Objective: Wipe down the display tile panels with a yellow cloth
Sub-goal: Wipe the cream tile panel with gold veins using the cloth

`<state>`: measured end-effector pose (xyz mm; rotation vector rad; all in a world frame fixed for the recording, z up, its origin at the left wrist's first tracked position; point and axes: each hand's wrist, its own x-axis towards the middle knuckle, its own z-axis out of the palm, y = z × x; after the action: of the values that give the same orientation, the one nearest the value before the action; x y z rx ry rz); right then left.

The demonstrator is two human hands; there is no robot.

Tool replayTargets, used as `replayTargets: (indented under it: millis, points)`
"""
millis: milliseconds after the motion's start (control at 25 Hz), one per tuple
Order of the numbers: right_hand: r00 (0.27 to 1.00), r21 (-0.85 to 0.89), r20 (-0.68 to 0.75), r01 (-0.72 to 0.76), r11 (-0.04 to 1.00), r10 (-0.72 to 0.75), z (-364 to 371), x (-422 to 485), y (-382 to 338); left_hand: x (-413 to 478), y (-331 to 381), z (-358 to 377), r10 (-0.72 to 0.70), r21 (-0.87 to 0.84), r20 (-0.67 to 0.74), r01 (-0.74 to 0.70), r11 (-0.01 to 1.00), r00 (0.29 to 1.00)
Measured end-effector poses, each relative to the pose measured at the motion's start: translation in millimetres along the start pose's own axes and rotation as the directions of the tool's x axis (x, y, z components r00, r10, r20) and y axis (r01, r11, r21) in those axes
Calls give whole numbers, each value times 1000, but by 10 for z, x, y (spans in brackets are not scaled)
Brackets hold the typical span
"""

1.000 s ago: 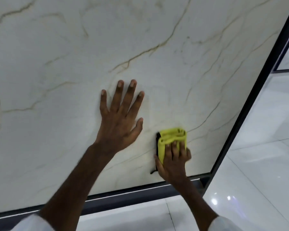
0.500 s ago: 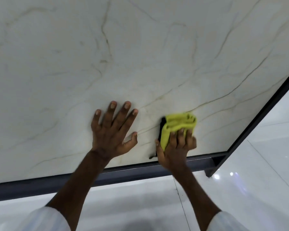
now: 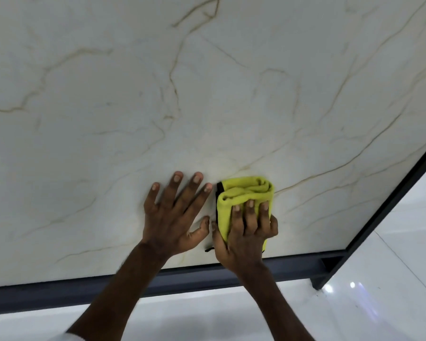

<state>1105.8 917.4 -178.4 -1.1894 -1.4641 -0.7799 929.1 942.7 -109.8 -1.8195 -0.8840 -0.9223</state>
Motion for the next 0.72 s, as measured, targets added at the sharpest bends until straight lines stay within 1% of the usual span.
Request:
replayTargets:
  millis: [40,200,280,360,440,480,520,600,720]
  points:
    - [1000,-24,20,20,999,-20,3,-109,13,-4,-3,7,2,7,-3,-2,1000,1000]
    - [981,-107,194,52,993,-31,4,-908,69,-29,4,30,15,25,15,-15,1000,1000]
    - [980,-78,198,1,997,14,-14,-775,12,28,-8,-31,14,11,40,-15,1000,999]
    - [988,-35,151,-32,999,37,-98,-289,-71,60,-31,-205,12,-99,103,-2,995,995]
    - [997,-11,80,-7,1000,8,-231,444,-101,119,-109,-466,32,-249,171,11,969,985]
    - [999,-10,47,10,1000,-10,-312,863,-96,225,-185,-602,41,-298,183,16,954,982]
    - [999,-15,10,31,999,-31,-417,1348,-101,439,-315,-734,38,-309,164,15,951,986]
    - [996,-49,-72,55,997,-59,-636,2331,-163,1089,-633,-930,1,-236,84,19,972,997]
    - [990,-30,-138,-37,999,33,-935,3505,-339,2262,-1070,-1246,-81,-107,-42,76,991,996]
